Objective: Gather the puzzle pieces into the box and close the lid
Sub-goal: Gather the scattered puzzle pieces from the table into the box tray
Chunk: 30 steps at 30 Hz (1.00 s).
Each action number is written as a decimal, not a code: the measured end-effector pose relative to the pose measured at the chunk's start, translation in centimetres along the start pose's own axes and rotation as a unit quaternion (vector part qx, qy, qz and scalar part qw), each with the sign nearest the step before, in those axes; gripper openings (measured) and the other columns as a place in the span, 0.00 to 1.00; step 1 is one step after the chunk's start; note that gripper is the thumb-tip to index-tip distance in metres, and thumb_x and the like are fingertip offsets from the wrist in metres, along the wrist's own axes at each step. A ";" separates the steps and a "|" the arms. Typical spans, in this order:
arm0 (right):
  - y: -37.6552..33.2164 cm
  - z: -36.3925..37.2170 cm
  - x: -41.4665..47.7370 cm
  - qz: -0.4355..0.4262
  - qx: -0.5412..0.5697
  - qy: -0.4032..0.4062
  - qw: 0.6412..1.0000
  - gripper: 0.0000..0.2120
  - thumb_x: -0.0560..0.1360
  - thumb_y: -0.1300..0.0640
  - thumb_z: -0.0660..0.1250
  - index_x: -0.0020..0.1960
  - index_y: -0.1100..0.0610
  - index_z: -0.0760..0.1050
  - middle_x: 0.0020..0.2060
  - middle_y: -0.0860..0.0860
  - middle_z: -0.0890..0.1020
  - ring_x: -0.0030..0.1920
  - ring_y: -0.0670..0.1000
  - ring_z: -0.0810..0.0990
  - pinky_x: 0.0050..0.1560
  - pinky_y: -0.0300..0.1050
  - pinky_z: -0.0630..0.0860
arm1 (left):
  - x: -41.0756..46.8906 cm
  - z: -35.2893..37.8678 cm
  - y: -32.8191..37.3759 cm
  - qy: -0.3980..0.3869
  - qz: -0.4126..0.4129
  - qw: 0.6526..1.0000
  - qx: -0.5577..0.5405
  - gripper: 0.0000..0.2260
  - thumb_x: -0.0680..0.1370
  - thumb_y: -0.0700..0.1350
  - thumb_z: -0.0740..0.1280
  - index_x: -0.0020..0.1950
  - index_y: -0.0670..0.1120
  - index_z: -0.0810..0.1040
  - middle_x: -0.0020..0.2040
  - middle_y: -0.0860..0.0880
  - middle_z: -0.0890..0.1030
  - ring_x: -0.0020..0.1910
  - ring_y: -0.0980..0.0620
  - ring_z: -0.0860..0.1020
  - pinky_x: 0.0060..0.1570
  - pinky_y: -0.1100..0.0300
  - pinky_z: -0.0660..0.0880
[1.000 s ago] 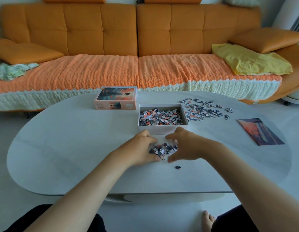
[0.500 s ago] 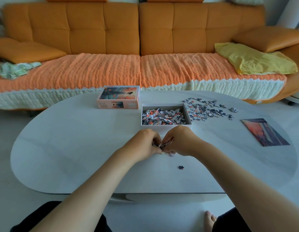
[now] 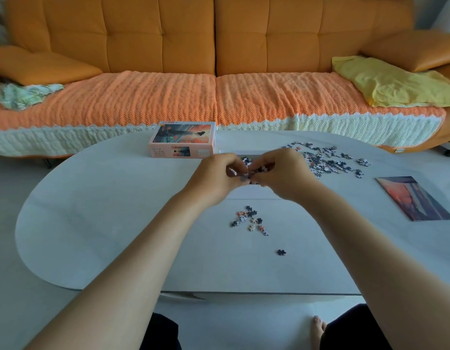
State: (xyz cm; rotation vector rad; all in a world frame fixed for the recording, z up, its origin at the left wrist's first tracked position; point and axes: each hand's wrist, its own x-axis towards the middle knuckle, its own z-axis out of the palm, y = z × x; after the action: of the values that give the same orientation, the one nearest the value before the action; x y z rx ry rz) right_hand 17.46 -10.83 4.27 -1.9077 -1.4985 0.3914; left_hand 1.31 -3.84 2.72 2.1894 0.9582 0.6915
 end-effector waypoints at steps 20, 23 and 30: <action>2.4 2.8 -0.1 -0.111 -0.220 -0.173 0.953 0.23 0.81 0.42 0.53 0.74 0.45 0.64 0.74 0.42 0.65 0.75 0.46 0.60 0.73 0.48 0.59 | -0.3 0.1 -3.3 -0.046 0.117 0.966 0.227 0.13 0.78 0.46 0.65 0.62 0.50 0.81 0.63 0.54 0.79 0.62 0.51 0.74 0.64 0.56 0.66; 3.1 2.8 0.4 -0.066 -0.291 -0.172 0.939 0.30 0.80 0.36 0.47 0.78 0.47 0.55 0.78 0.45 0.55 0.78 0.47 0.49 0.76 0.52 0.49 | -0.6 0.2 -3.0 -0.054 0.122 0.958 0.254 0.17 0.78 0.51 0.65 0.67 0.52 0.78 0.67 0.55 0.76 0.67 0.53 0.70 0.65 0.59 0.59; 2.6 2.1 0.0 -0.071 -0.238 -0.174 0.953 0.26 0.81 0.41 0.50 0.76 0.50 0.62 0.76 0.47 0.60 0.77 0.47 0.52 0.76 0.49 0.50 | -0.2 1.7 -2.6 -0.121 0.101 0.940 0.302 0.22 0.79 0.54 0.62 0.73 0.54 0.69 0.72 0.55 0.70 0.72 0.53 0.66 0.74 0.50 0.48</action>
State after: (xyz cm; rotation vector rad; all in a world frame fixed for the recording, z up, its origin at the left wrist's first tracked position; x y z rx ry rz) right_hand 18.09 -10.48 0.98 -2.1533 -2.1022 0.3332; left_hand 1.18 -3.16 -0.28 2.8601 0.9040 0.2077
